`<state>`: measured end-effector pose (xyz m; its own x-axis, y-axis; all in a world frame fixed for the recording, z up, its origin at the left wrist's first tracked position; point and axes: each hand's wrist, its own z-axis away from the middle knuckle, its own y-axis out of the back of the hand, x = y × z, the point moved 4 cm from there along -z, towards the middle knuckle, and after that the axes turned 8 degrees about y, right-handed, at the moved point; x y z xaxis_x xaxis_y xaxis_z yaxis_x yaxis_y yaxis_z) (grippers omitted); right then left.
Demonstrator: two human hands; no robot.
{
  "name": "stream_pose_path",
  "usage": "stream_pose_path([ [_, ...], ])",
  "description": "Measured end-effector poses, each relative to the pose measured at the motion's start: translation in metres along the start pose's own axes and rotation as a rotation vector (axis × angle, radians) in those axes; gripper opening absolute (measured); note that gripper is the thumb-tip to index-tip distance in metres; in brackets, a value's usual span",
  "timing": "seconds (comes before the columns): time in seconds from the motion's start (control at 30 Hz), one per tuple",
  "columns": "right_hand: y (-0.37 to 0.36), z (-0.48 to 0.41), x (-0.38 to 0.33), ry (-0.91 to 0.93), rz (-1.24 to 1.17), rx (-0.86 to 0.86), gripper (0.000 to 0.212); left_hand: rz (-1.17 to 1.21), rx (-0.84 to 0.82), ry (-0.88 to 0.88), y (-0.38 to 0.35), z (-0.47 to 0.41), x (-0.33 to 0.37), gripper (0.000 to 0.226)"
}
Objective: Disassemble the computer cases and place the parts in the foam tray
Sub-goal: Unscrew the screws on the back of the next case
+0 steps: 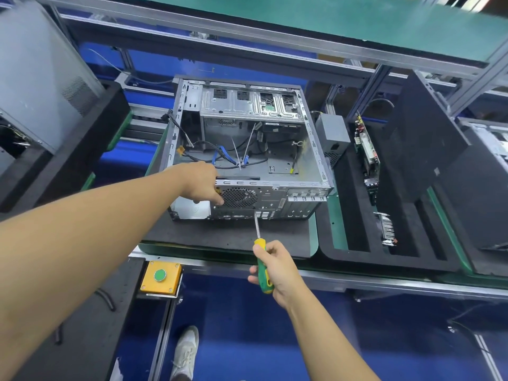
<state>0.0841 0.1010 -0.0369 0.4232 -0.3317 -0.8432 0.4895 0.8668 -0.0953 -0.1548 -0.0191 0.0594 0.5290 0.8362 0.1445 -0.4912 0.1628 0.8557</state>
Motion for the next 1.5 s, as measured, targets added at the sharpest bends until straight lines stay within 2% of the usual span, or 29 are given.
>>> stream_pose_path([
  [0.07,-0.003,0.002,-0.004,-0.054,-0.019,-0.029,0.026,0.008,-0.001,0.004,0.001,0.001,0.001,0.043],
  [0.17,-0.006,0.002,-0.006,-0.117,-0.184,-0.101,0.036,0.007,-0.016,0.012,0.001,0.002,0.001,0.044],
  [0.23,-0.006,0.002,-0.005,-0.112,-0.16,-0.097,0.035,0.018,-0.019,0.019,0.001,0.003,0.001,0.043],
  [0.37,0.0,0.0,0.0,0.024,-0.043,-0.005,0.013,0.018,-0.03,0.013,0.002,0.005,0.002,0.041],
  [0.57,-0.005,-0.001,-0.012,0.047,-0.053,-0.07,0.019,0.019,-0.039,0.017,0.002,0.004,0.002,0.042],
  [1.0,-0.002,-0.002,0.001,0.02,-0.003,-0.012,0.02,0.016,-0.022,0.009,0.001,0.003,0.002,0.038],
  [1.5,-0.004,-0.007,0.004,0.002,0.039,-0.02,0.026,0.011,-0.017,0.005,0.002,0.004,0.001,0.04],
])
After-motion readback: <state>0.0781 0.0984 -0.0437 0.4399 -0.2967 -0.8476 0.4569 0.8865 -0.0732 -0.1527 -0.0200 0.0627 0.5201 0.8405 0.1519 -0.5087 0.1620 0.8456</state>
